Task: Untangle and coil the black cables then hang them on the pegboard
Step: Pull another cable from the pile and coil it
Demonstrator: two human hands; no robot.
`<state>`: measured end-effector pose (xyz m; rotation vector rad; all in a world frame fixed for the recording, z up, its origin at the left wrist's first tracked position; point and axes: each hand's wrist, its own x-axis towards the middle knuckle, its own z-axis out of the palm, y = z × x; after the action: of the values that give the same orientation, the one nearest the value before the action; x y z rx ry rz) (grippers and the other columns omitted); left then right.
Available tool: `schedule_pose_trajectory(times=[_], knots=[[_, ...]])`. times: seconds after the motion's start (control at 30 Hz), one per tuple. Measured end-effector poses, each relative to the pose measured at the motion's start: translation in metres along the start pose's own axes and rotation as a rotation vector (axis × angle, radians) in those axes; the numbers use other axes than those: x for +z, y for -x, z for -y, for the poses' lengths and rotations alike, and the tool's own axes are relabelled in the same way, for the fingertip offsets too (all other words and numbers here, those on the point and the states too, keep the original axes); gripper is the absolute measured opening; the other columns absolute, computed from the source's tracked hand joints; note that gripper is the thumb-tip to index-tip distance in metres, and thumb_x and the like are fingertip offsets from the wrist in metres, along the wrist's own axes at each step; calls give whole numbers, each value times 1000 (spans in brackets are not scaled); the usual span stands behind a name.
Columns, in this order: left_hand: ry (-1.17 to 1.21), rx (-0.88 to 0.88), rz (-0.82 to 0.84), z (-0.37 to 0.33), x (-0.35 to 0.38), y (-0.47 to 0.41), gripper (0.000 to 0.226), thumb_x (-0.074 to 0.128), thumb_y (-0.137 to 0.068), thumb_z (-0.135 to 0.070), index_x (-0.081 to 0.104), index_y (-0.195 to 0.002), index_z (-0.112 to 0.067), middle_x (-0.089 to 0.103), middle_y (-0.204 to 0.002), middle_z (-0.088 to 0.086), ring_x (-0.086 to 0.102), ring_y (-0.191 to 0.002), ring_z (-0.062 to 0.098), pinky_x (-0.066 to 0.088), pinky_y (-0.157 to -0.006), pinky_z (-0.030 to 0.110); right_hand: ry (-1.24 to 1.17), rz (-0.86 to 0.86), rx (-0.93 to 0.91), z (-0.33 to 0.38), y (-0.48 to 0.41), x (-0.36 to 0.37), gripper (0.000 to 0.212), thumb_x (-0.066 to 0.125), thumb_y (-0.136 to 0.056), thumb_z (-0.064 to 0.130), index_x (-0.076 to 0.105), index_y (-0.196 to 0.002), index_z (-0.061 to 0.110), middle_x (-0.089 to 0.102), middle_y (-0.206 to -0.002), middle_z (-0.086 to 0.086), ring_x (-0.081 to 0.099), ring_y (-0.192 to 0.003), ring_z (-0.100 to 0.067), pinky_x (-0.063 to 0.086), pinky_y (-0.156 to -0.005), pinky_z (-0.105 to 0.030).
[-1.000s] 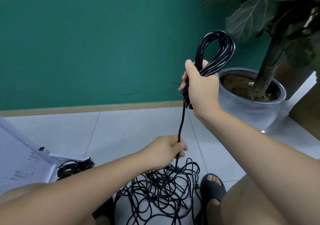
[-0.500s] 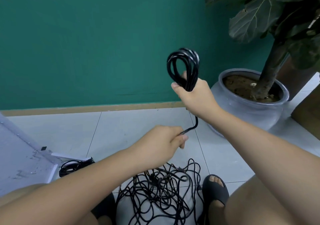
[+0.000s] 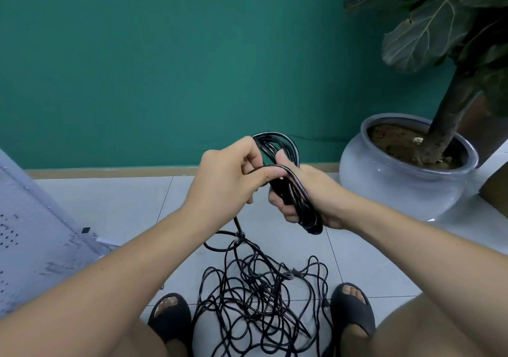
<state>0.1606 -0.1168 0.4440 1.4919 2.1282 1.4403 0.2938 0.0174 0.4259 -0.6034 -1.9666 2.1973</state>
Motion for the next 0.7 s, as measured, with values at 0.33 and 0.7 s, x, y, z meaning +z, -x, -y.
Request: schedule_pose_trajectory(times=[0.33, 0.7], knots=[[113, 16, -92, -9, -6, -1, 35, 94, -79, -37, 67, -67, -19, 73, -66, -5, 57, -60, 19, 44, -55, 32, -9, 219, -73, 10, 13, -19, 65, 82, -84, 67, 64, -115, 13, 49, -72, -6, 35, -54, -17, 36, -50, -27], [-155, 163, 84, -5, -4, -7, 23, 95, -77, -28, 72, -81, -23, 71, -75, -13, 67, -76, 8, 52, -68, 27, 882, 87, 153, 0, 11, -7, 17, 60, -83, 27, 53, -86, 11, 51, -61, 0, 48, -53, -21, 43, -54, -39]])
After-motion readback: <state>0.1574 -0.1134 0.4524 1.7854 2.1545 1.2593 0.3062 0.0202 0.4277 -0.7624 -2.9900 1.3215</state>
